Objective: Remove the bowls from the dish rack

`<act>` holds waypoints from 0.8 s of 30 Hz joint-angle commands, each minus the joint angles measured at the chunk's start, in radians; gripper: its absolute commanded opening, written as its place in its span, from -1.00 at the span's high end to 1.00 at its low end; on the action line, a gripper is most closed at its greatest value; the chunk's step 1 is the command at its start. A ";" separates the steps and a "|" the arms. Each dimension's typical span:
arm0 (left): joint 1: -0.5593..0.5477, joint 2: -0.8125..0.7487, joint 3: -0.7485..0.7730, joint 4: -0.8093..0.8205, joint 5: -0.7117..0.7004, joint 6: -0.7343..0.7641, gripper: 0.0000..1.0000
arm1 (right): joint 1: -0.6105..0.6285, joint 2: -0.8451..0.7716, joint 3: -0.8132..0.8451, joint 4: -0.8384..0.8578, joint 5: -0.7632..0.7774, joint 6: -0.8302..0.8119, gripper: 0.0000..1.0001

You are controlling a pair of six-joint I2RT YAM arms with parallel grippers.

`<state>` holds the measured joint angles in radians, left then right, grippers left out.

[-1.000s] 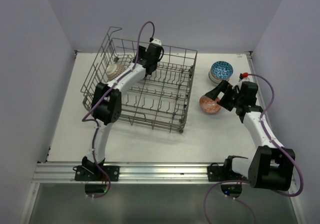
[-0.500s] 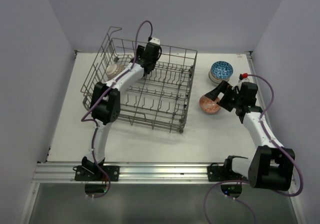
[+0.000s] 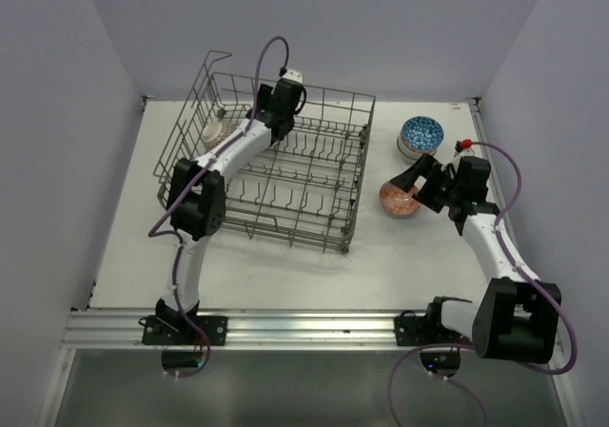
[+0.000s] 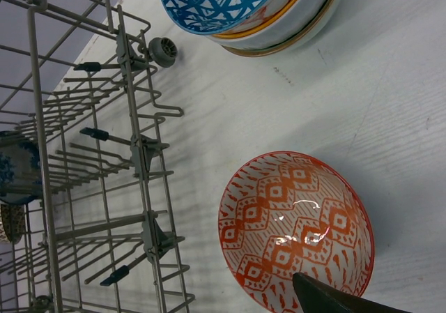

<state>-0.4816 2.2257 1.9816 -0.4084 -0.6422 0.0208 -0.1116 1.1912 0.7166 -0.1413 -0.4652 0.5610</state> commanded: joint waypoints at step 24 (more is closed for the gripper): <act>-0.044 -0.202 -0.109 0.156 -0.401 0.186 1.00 | 0.003 -0.035 -0.002 0.022 -0.006 -0.013 -0.97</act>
<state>-0.5179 2.1391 1.8763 -0.3855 -0.8391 0.1043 -0.1116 1.1774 0.7166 -0.1421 -0.4641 0.5583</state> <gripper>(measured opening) 0.008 0.986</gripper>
